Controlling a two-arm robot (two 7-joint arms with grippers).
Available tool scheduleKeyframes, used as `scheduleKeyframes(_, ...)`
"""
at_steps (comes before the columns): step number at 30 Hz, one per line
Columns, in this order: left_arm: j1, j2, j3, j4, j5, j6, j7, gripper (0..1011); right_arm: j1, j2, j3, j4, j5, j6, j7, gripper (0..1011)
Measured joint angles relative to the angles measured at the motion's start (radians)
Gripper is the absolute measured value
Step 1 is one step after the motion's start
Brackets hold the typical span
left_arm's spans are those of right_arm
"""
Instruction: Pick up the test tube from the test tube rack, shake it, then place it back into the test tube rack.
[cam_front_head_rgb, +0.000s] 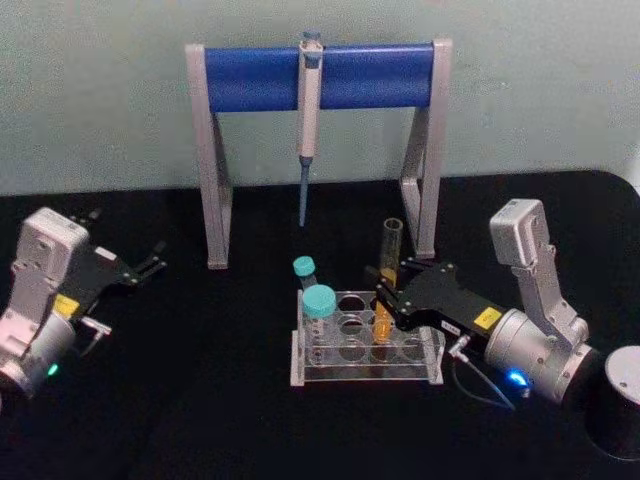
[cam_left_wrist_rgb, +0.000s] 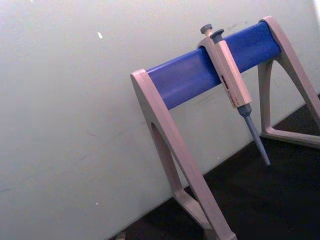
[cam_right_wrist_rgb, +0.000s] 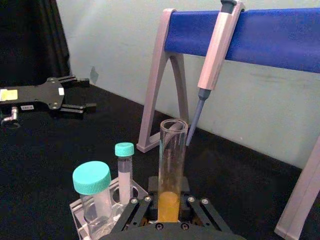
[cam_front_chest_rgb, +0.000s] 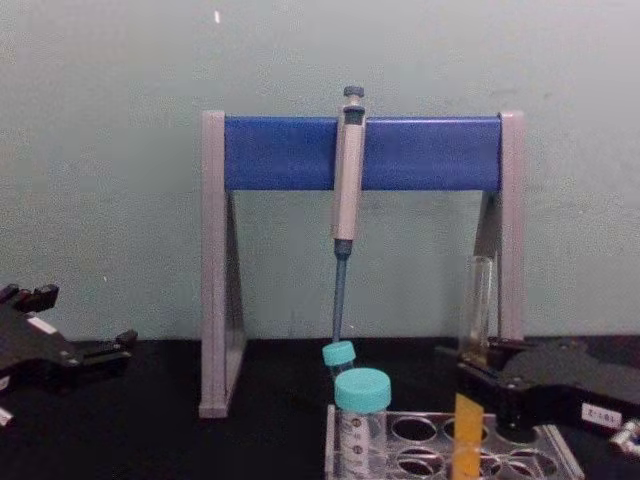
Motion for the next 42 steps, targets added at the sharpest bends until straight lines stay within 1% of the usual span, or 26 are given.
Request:
scheduleKeyframes(22, 0.0, 0.0, 0.0, 0.0, 0.0, 0.0, 0.0, 1002, 0.0, 0.001, 0.001, -0.002, -0.001, 0.001, -0.001, 229)
scheduleKeyframes(28, 0.0, 0.0, 0.0, 0.0, 0.0, 0.0, 0.0, 1001, 0.0, 0.001, 0.001, -0.002, 0.0, 0.0, 0.0, 368)
scheduleKeyframes(29, 0.0, 0.0, 0.0, 0.0, 0.0, 0.0, 0.0, 1001, 0.0, 0.001, 0.001, -0.002, 0.0, 0.0, 0.0, 425)
scheduleKeyframes(31, 0.0, 0.0, 0.0, 0.0, 0.0, 0.0, 0.0, 1001, 0.0, 0.001, 0.001, -0.002, 0.0, 0.0, 0.0, 456)
scheduleKeyframes(32, 0.0, 0.0, 0.0, 0.0, 0.0, 0.0, 0.0, 1002, 0.0, 0.001, 0.001, -0.002, 0.0, 0.0, 0.0, 527)
scheduleKeyframes(33, 0.0, 0.0, 0.0, 0.0, 0.0, 0.0, 0.0, 1002, 0.0, 0.001, 0.001, -0.002, 0.0, 0.0, 0.0, 546)
scheduleKeyframes(35, 0.0, 0.0, 0.0, 0.0, 0.0, 0.0, 0.0, 1001, 0.0, 0.001, 0.001, -0.002, 0.0, 0.0, 0.001, 626)
scheduleKeyframes(37, 0.0, 0.0, 0.0, 0.0, 0.0, 0.0, 0.0, 1002, 0.0, 0.001, 0.001, -0.002, 0.0, 0.0, 0.001, 657)
scheduleKeyframes(38, 0.0, 0.0, 0.0, 0.0, 0.0, 0.0, 0.0, 1001, 0.0, 0.001, 0.001, -0.002, 0.0, 0.0, 0.001, 725)
scheduleKeyframes(42, 0.0, 0.0, 0.0, 0.0, 0.0, 0.0, 0.0, 1001, 0.0, 0.001, 0.001, -0.002, 0.001, 0.0, 0.001, 797)
